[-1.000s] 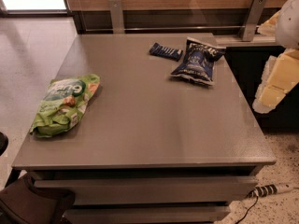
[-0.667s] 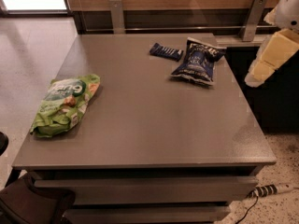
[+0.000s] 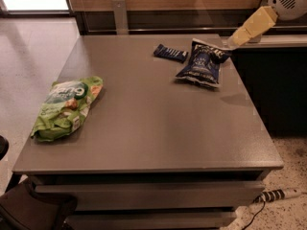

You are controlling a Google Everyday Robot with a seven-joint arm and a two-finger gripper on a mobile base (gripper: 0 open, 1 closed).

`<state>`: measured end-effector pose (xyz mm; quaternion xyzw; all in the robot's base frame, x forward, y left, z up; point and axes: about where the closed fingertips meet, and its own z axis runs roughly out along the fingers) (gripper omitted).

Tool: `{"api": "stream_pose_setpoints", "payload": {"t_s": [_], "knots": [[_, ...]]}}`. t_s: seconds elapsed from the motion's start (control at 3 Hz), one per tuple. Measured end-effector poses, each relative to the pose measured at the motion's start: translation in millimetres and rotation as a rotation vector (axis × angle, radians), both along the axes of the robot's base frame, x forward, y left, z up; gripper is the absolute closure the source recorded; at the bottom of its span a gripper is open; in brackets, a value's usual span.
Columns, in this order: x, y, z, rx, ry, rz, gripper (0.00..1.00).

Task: Move blue chip bag near green rice chip bag

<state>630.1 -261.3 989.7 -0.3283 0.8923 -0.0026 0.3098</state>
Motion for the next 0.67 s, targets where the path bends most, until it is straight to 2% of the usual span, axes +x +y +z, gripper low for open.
{"api": "stream_pose_setpoints", "payload": {"t_s": [0.33, 0.67], "knots": [[32.3, 7.7, -17.8, 0.089, -0.021, -0.146, 0.00], [38.1, 10.1, -19.2, 0.134, -0.020, -0.202, 0.00]]}}
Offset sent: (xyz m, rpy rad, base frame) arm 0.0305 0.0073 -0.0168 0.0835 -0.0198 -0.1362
